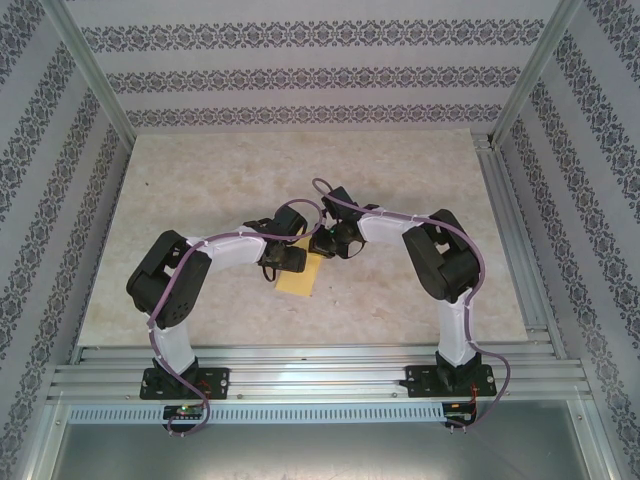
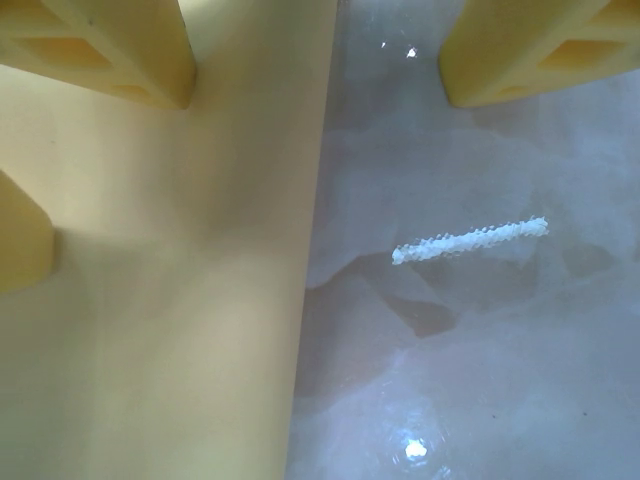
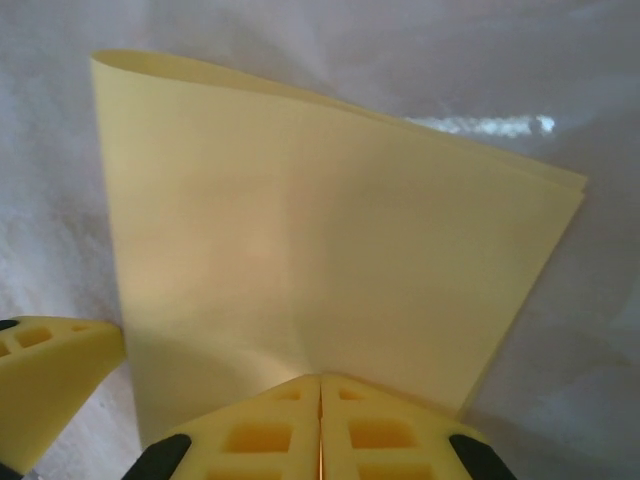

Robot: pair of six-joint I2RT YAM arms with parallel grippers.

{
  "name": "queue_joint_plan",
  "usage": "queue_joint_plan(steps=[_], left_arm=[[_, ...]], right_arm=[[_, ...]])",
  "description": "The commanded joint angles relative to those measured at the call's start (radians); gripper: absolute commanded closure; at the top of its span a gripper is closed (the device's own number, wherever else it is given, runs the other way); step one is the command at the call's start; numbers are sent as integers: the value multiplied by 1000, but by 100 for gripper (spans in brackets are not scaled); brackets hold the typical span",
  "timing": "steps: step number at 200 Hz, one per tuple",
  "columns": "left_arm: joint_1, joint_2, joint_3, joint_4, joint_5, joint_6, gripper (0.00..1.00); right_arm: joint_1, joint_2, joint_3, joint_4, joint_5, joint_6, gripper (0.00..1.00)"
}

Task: Fold a paper plane with a square sheet of paper (fold left side to right side)
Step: Hold the square sheet of paper at the center of the table, then first fold the square sheet of paper in half at the center of the table.

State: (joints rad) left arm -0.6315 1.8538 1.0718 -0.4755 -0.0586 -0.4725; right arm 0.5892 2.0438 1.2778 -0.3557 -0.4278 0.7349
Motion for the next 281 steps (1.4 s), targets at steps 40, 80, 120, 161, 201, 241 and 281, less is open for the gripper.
queue_joint_plan(steps=[40, 80, 120, 161, 201, 241, 281], left_arm=[[-13, 132, -63, -22, 109, -9, 27], [5, -8, -27, -55, 151, 0, 20], [47, -141, -6, -113, 155, 21, 17], [115, -168, -44, -85, 203, 17, 20], [126, -113, -14, -19, 289, 8, 20], [129, -39, 25, 23, 334, 0, 20], [132, 36, 67, -32, 232, 7, 26]], right_arm=[[10, 48, 17, -107, 82, -78, 92], [10, 61, 12, -109, 86, -83, 92], [10, 64, 14, -103, 86, -83, 92], [12, 64, 15, -100, 86, -84, 92], [12, 64, 15, -104, 89, -87, 92], [13, 62, 17, -115, 99, -94, 92], [16, 68, 35, -145, 116, -112, 92]])
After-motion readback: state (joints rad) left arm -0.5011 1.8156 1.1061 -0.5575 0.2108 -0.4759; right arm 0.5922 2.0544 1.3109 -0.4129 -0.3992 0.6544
